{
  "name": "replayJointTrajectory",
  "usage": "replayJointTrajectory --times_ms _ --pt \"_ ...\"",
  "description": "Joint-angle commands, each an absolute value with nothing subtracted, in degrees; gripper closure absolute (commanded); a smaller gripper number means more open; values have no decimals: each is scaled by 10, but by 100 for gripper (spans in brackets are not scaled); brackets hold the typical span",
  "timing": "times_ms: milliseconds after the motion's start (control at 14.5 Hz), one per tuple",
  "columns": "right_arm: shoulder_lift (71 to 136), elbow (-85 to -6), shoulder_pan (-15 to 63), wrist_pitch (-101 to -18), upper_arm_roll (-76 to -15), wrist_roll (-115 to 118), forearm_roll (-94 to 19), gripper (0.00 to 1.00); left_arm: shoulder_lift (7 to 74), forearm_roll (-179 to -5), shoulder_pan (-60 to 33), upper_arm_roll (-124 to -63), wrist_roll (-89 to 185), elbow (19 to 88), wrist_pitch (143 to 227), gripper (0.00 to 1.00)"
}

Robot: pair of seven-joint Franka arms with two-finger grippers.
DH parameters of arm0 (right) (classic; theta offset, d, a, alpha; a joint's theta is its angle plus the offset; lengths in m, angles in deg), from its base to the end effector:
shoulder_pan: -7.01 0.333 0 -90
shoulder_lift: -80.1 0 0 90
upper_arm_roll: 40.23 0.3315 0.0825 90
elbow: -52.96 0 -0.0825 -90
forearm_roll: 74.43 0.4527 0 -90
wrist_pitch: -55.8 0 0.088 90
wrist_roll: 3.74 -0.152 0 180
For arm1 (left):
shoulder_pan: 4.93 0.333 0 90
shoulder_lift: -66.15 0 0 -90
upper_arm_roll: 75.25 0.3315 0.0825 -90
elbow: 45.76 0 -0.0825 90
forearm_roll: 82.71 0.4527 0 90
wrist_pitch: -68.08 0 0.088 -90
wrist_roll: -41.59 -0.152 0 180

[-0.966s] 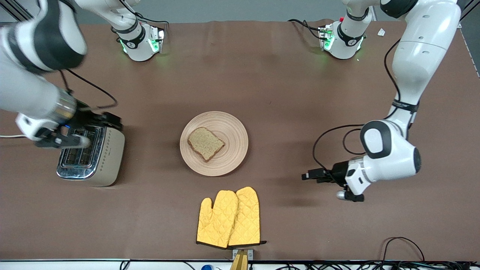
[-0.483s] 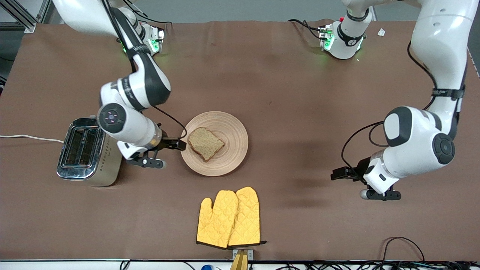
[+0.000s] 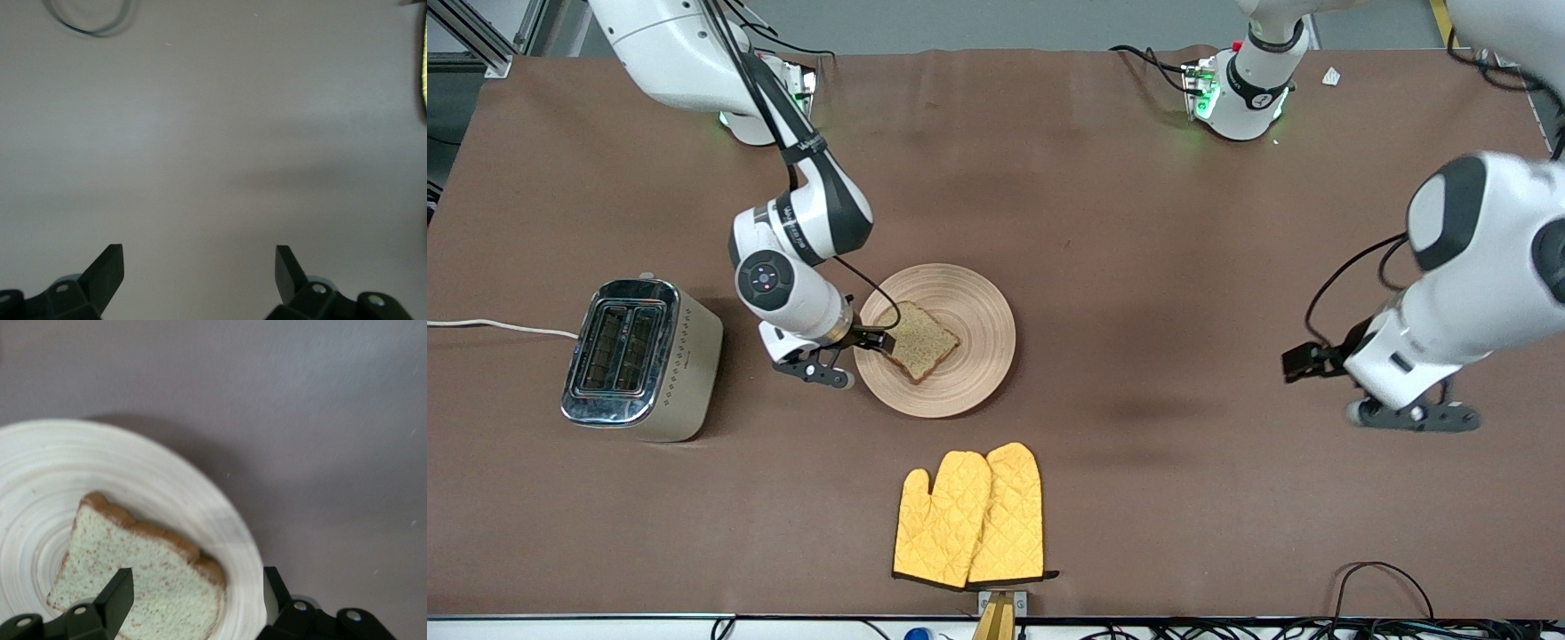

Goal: Move plate and put bread in toaster

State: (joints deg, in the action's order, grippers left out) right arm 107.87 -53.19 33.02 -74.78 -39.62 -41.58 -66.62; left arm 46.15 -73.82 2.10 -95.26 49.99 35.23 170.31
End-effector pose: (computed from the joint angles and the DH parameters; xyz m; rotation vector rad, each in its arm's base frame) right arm 0.6135 0.3162 0.1769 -3.0468 0.4429 0.1631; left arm 0.7317 -0.1161 0.4736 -3.1107 0.1365 -0.0751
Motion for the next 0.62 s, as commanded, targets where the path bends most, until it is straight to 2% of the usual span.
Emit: replayJointTrajectory --times_ms 0,138,345,552 --pt "1088 -543 346 -755 -401 -437 -660 23 527 -715 33 -951 499 363 1644 0" --pt "1092 -550 348 -759 -401 -437 -660 28 551 -718 46 -951 497 358 1608 0" --pt "1095 -568 354 -788 -401 -437 -660 41 581 -743 68 -955 496 358 1566 0" --pt "1096 -570 354 -788 -401 -443 -659 64 618 -783 70 -939 493 362 1527 0"
